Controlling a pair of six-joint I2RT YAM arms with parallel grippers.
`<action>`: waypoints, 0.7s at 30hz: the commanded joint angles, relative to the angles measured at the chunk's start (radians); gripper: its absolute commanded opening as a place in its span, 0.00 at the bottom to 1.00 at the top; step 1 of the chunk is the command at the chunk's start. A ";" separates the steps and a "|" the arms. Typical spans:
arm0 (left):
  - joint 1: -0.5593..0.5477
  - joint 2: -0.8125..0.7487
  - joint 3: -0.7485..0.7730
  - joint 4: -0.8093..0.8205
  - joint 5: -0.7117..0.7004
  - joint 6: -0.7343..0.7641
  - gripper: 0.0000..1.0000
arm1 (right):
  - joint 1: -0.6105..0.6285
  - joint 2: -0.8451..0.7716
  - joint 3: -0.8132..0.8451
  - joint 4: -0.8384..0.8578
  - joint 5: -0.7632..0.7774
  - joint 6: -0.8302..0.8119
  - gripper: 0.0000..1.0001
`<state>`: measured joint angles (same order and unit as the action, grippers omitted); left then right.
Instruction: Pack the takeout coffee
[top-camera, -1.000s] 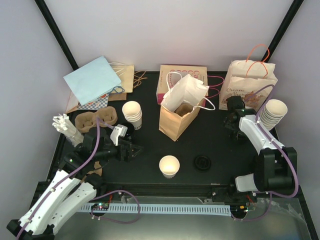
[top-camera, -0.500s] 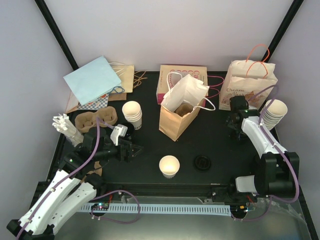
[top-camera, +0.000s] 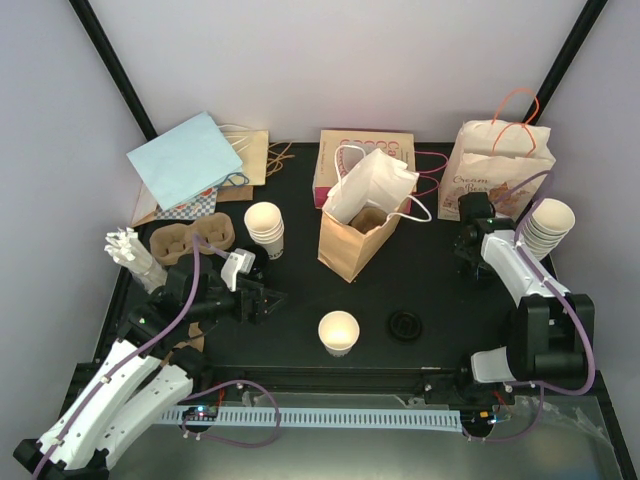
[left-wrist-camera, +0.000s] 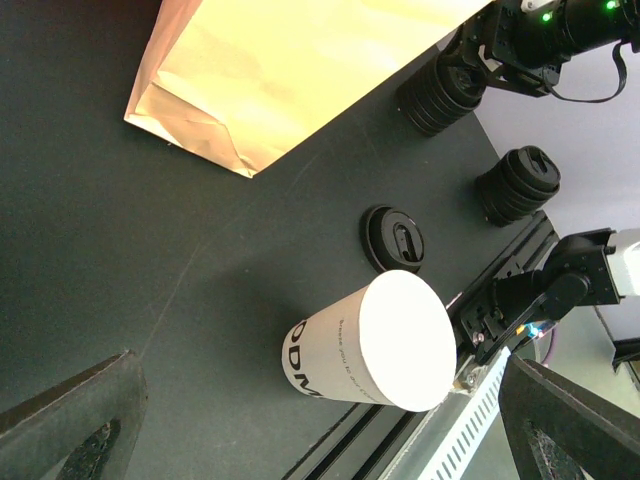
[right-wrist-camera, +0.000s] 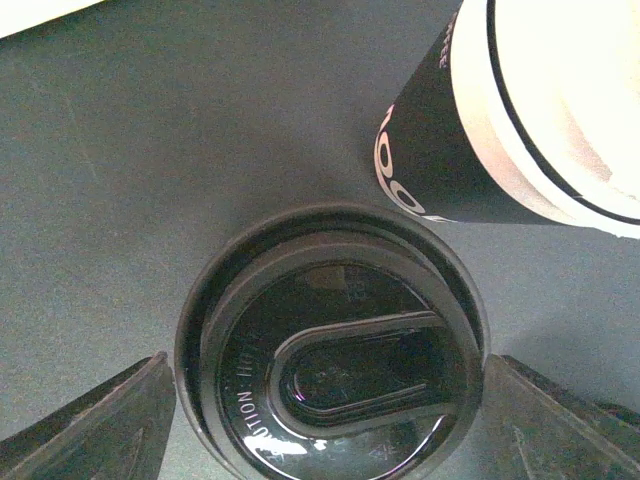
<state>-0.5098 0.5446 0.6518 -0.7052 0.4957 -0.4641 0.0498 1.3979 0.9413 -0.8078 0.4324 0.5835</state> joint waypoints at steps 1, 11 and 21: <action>0.004 0.001 -0.006 0.022 0.017 0.011 0.99 | -0.006 0.002 -0.014 0.019 0.004 0.014 0.84; 0.004 0.010 -0.006 0.021 0.022 0.009 0.99 | -0.005 0.010 -0.033 0.022 -0.009 0.020 0.88; 0.004 0.007 -0.007 0.017 0.024 0.010 0.99 | -0.005 -0.013 -0.018 -0.009 0.004 0.035 0.77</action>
<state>-0.5098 0.5510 0.6456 -0.7033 0.4995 -0.4641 0.0483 1.4033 0.9161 -0.8074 0.4301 0.5991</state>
